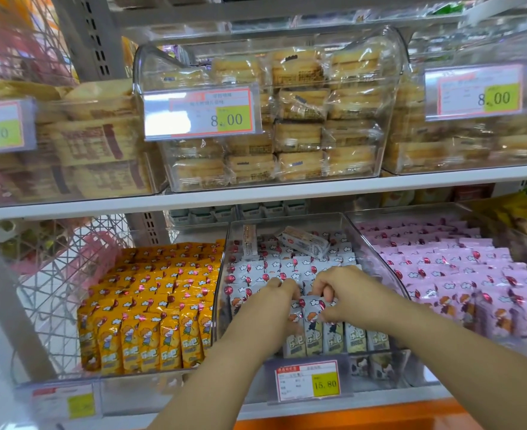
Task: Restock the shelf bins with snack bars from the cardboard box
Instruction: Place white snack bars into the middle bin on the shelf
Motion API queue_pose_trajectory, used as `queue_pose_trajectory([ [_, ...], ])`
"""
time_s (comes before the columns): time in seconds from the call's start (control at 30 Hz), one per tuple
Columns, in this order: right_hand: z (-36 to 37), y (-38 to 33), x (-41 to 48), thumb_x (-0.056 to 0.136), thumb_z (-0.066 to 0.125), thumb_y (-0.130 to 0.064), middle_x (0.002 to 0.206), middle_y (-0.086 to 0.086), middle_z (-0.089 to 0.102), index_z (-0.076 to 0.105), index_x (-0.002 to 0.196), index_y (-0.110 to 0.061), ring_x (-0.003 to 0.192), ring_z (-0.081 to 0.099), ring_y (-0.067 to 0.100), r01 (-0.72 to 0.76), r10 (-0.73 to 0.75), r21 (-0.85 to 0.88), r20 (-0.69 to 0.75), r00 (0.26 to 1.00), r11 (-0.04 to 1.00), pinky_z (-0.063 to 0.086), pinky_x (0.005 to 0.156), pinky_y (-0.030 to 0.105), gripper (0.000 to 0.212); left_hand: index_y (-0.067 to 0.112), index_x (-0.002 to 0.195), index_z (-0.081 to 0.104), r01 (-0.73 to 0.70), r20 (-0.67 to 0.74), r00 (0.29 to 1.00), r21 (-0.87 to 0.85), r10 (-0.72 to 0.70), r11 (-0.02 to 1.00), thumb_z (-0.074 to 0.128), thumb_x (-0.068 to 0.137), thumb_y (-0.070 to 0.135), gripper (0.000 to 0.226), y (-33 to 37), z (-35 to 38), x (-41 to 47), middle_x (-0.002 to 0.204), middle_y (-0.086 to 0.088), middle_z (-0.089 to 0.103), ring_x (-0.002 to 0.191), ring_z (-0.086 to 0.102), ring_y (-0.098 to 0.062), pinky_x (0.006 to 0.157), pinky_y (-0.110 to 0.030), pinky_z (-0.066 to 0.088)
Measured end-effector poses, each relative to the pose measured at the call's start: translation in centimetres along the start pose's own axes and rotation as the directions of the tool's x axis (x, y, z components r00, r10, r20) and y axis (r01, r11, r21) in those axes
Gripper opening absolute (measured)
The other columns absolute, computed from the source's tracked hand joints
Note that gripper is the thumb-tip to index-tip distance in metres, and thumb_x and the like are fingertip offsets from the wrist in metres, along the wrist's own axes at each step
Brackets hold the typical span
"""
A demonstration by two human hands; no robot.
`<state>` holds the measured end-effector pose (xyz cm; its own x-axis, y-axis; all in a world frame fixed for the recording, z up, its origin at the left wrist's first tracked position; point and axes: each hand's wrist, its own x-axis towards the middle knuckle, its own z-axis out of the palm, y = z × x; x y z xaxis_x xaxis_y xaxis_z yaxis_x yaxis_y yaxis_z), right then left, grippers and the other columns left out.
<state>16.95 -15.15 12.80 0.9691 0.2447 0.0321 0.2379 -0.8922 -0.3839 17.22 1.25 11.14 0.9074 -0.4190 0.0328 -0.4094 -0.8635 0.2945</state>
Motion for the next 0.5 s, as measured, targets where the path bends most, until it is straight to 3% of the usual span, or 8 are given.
queue_pose_trajectory([
  [0.2,-0.1,0.3,0.3,0.076,0.078,-0.023,0.083,-0.017,0.045,0.060,0.092,-0.027,0.082,0.046,0.002,0.068,-0.069,-0.024,-0.015,0.998,0.997,0.039,0.073,0.018,0.025,0.022,0.126,0.045,-0.020,-0.037,0.999,-0.036,0.019,0.999,0.070,0.084,0.028,0.050,-0.2,0.5,0.1,0.131,-0.001,0.044,0.110,0.053,-0.021,0.086,-0.032,0.045],
  [0.27,-0.8,0.2,0.5,0.076,0.078,-0.028,0.085,-0.016,0.049,0.061,0.092,-0.028,0.078,0.049,-0.001,0.081,-0.080,0.046,-0.032,0.996,0.996,0.042,0.073,0.016,0.023,0.027,0.128,0.044,0.003,-0.029,1.000,-0.100,-0.006,0.995,0.072,0.083,0.032,0.054,-0.5,-0.3,0.1,0.129,0.003,0.046,0.107,0.054,-0.016,0.089,-0.032,0.047],
  [0.33,-1.7,0.2,1.1,0.077,0.076,-0.035,0.094,-0.013,0.052,0.059,0.092,-0.032,0.086,0.051,0.001,0.078,-0.059,0.133,-0.140,0.988,0.988,0.042,0.078,0.020,0.022,0.032,0.128,0.045,0.023,-0.089,0.995,-0.169,-0.038,0.985,0.071,0.083,0.037,0.052,-0.8,-1.8,0.4,0.124,0.008,0.049,0.098,0.055,-0.010,0.087,-0.030,0.048],
  [0.4,-2.1,0.2,2.0,0.081,0.071,-0.041,0.106,-0.006,0.052,0.059,0.102,-0.034,0.103,0.050,0.011,0.025,0.009,0.135,-0.244,0.970,0.990,0.042,0.087,0.027,0.026,0.032,0.128,0.047,0.032,-0.196,0.978,-0.207,-0.074,0.978,0.066,0.086,0.040,0.047,-1.1,-3.0,0.9,0.123,0.008,0.049,0.097,0.056,-0.007,0.089,-0.029,0.048],
  [0.5,-1.2,0.3,3.2,0.087,0.064,-0.038,0.124,0.005,0.048,0.053,0.127,-0.031,0.125,0.038,0.021,-0.109,0.131,0.101,-0.248,0.960,0.989,0.037,0.101,0.033,0.043,0.031,0.136,0.046,0.100,-0.279,0.946,-0.237,-0.166,0.966,0.058,0.091,0.041,0.047,-1.3,-3.3,2.0,0.136,-0.001,0.039,0.122,0.047,-0.018,0.105,-0.034,0.040],
])
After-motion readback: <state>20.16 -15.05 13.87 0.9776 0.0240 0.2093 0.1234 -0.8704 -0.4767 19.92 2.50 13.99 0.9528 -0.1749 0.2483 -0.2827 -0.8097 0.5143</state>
